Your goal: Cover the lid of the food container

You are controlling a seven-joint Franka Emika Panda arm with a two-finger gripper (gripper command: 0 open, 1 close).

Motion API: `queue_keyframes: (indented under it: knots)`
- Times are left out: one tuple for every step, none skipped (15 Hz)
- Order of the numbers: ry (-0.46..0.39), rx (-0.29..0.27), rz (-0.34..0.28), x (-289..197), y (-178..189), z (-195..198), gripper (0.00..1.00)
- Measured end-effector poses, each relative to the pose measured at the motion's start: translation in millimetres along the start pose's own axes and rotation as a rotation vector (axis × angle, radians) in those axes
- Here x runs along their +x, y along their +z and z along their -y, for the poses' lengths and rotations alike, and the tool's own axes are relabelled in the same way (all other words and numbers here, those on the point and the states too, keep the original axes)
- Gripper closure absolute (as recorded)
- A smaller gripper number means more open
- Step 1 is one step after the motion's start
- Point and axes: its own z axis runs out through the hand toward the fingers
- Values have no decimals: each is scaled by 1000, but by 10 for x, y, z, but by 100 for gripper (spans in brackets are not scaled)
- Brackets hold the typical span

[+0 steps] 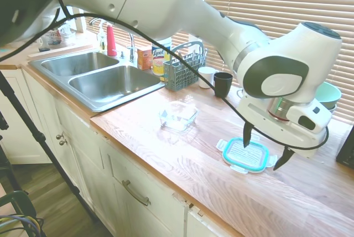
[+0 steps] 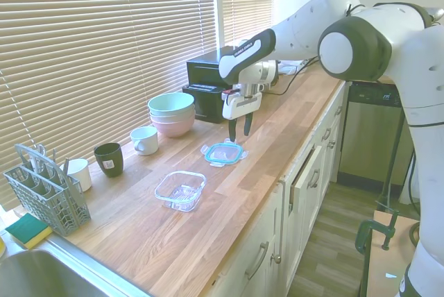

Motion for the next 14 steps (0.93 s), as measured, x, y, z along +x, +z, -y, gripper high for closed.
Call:
queue_keyframes:
  knots:
    - [-1, 0, 2, 51, 15, 22, 0]
    - [-2, 2, 5, 97, 29, 54, 0]
    - [-3, 5, 10, 139, 35, 87, 0]
    - [-6, 8, 17, 176, 51, 126, 0]
    - [-7, 13, 25, 212, 75, 161, 0]
    - [-9, 14, 27, 249, 94, 186, 0]
    - [-10, 14, 30, 276, 118, 200, 0]
    - [-12, 15, 33, 299, 137, 216, 0]
    - [-14, 17, 33, 317, 147, 240, 0]
    - [-18, 20, 38, 332, 160, 273, 0]
    - [-22, 23, 41, 346, 157, 302, 0]
    - [-26, 25, 45, 359, 158, 330, 0]
    - [-28, 27, 49, 375, 175, 351, 0]
    - [-29, 28, 50, 391, 194, 359, 0]
